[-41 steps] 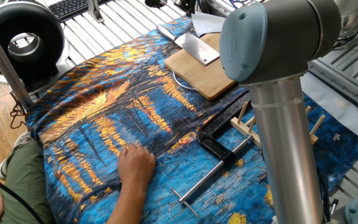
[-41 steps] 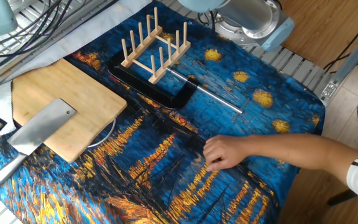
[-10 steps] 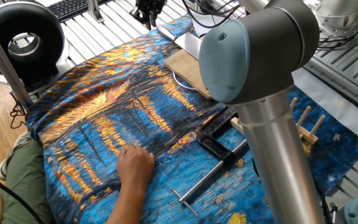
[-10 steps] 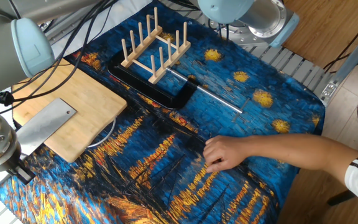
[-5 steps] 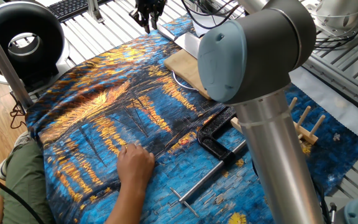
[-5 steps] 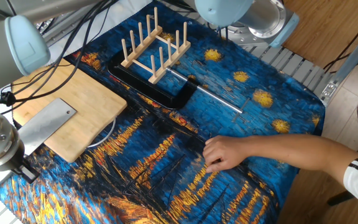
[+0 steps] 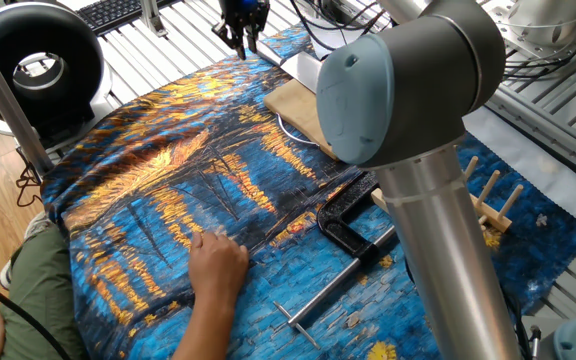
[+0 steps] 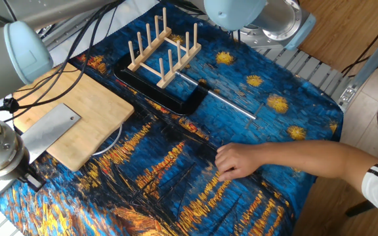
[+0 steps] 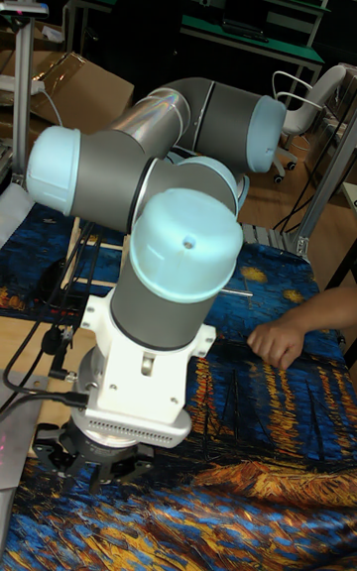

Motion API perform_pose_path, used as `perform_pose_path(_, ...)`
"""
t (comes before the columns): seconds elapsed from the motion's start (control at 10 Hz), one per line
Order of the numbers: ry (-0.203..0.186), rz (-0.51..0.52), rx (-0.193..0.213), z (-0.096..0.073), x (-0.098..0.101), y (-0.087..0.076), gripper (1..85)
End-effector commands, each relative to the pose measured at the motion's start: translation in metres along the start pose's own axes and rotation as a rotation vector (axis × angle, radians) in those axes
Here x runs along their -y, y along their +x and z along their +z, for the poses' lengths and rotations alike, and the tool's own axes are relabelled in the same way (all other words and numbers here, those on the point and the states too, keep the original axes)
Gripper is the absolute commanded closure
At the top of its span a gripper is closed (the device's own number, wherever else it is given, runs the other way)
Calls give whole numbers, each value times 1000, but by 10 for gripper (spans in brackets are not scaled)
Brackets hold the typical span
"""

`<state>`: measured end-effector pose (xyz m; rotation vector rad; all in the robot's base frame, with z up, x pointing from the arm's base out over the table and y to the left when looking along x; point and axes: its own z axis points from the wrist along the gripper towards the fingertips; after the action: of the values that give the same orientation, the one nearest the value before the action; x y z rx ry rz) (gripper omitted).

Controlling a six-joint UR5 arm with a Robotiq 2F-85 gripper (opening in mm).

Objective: Put the knife on the knife rack

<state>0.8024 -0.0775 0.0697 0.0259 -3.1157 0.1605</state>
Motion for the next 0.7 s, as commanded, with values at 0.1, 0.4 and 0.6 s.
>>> perform_pose_path(0.1, 10, -17, 14, 16, 16, 7, 540)
perform_pose_path(0.4, 29, -23, 30, 30, 27, 12, 537)
perform_pose_path(0.6, 29, -22, 42, 40, 29, 15, 530)
